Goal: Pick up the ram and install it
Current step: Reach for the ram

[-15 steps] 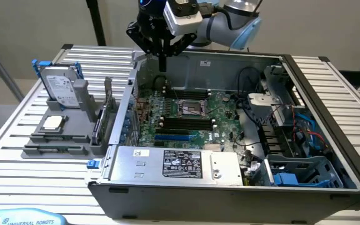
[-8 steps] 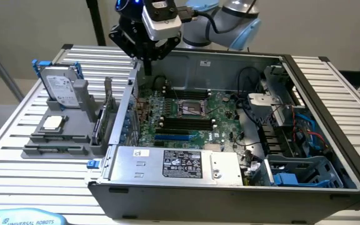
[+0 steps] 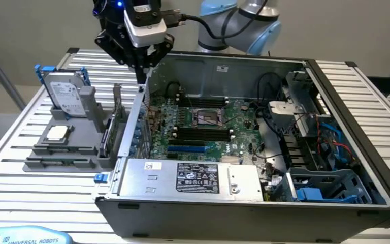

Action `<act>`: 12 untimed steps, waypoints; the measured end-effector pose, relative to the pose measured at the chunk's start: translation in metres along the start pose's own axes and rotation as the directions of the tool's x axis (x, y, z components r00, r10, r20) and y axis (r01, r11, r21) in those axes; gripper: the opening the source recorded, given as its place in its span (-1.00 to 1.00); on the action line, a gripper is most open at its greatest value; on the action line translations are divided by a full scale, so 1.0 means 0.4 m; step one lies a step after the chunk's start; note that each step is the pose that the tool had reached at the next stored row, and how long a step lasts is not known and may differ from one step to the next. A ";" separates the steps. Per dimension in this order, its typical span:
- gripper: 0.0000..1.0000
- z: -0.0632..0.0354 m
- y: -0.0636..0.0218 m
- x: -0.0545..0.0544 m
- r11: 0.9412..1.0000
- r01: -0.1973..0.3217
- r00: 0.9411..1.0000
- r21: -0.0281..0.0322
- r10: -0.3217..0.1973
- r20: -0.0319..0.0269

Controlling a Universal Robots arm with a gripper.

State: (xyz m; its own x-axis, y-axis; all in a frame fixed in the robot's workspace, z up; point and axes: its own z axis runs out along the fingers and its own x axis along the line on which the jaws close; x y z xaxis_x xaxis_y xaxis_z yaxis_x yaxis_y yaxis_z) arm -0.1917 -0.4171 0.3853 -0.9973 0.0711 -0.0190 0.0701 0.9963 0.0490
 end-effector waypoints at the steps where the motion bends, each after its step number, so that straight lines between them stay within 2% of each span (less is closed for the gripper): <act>1: -0.79 0.001 -0.001 0.011 1.000 0.000 1.000 0.000 0.000 0.000; 12: -0.79 0.011 -0.014 0.136 1.000 0.000 1.000 0.000 0.000 0.000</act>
State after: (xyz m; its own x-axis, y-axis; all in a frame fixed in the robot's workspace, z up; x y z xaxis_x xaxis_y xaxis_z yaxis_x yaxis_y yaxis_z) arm -0.2464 -0.4188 0.3794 -0.9973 0.0713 -0.0190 0.0703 0.9963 0.0491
